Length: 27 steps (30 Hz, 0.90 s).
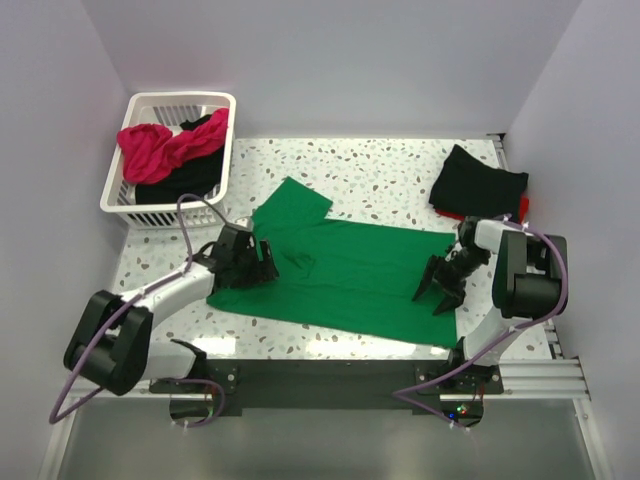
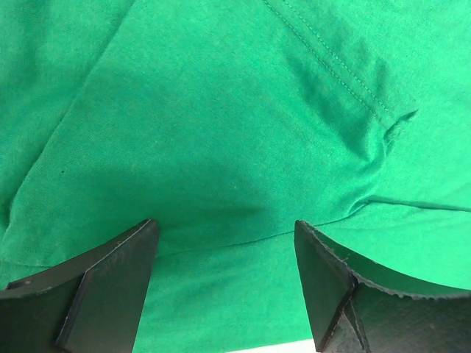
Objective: Fold and stack the t-shirts
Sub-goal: Fold the tshirt
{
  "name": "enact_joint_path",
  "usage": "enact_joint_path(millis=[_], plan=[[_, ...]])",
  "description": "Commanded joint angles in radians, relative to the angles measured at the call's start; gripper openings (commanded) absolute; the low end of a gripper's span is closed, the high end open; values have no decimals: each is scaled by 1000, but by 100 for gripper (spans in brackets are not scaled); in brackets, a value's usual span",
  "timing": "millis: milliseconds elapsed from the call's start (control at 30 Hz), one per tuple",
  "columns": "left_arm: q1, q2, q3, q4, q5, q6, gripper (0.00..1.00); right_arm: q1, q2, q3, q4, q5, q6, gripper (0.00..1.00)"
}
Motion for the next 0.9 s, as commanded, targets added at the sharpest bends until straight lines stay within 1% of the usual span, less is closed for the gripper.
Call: enact_joint_path(millis=[0,67,200,300,467,567,600,633,667,700,767,867], plan=[[-2,-58,-99,-173,51,-114,80,4,-27,-30,-4,118,-13,66],[-2,-116,-111,-211,48,-129,80,4,-35,-30,-12,133,-7,67],[-13,-182,-139,-264,59,-146,80,4,-36,-35,-31,131,-8,67],[-36,-216,-125,-297,62,-163,81,4,-45,-36,-35,121,-11,68],[-39,-294,-85,-368,60,-168,81,4,-91,-21,-63,83,-34,68],[-39,-324,-23,-394,51,-152,81,2,-140,68,-109,91,-38,68],[-39,-325,20,-397,48,-146,81,4,-156,94,-129,95,-33,69],[-39,-322,43,-394,39,-133,81,2,-167,125,-139,132,-28,70],[-39,-316,68,-390,33,-125,81,2,-179,190,-152,161,-27,70],[-39,-308,120,-382,25,-114,81,1,-182,224,-165,201,-24,70],[-39,-272,172,-374,-9,-76,81,-10,-188,307,-153,278,-13,71],[-39,-207,299,-365,-52,-30,81,-27,-177,381,-97,318,8,70]])
